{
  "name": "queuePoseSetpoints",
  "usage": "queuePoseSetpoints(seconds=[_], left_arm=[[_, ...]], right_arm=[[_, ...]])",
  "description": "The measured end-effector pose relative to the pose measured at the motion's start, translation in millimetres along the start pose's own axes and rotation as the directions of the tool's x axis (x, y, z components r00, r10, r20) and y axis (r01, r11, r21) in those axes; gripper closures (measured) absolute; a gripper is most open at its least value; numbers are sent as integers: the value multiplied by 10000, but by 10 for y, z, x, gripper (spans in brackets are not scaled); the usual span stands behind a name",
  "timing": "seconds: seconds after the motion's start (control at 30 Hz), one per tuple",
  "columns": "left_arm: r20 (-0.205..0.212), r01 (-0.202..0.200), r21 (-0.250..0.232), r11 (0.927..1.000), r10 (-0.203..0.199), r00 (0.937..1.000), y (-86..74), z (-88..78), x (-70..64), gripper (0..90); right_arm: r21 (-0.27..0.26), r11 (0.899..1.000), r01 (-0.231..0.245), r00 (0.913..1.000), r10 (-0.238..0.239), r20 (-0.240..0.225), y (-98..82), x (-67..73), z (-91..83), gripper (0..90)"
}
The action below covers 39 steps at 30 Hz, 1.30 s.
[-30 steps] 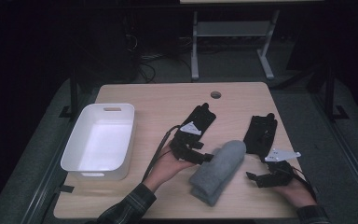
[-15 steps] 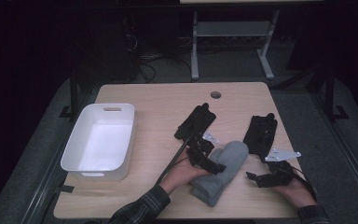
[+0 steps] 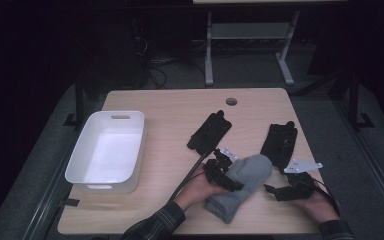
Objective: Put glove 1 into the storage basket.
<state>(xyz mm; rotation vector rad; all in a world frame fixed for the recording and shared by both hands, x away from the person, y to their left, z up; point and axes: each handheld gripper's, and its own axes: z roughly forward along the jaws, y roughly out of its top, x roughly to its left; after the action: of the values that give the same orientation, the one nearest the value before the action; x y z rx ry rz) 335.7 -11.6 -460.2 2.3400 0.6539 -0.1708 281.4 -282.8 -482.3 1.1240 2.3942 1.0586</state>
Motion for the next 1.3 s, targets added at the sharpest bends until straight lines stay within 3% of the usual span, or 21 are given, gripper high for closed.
queuePoseSetpoints(seconds=[0.23,0.47,0.67,0.87,1.3], left_arm=[[684,53,283,9996,-72,9976,9,-7,9,506],[638,-39,246,9997,23,9980,15,-49,-5,654],[533,-169,209,9996,158,9985,39,-113,-33,682],[566,-47,110,9999,41,9984,64,-256,4,684],[-195,171,-549,9983,-182,9996,94,-922,213,681]], right_arm=[[10,10000,17,10000,-17,17,0,4,2,134],[7,10000,15,10000,-15,16,1,3,1,134],[6,10000,-2,10000,2,-6,1,0,0,134],[-3,10000,-16,10000,16,-21,1,-3,-1,134],[-1,10000,-12,10000,12,-10,1,-1,0,134]])
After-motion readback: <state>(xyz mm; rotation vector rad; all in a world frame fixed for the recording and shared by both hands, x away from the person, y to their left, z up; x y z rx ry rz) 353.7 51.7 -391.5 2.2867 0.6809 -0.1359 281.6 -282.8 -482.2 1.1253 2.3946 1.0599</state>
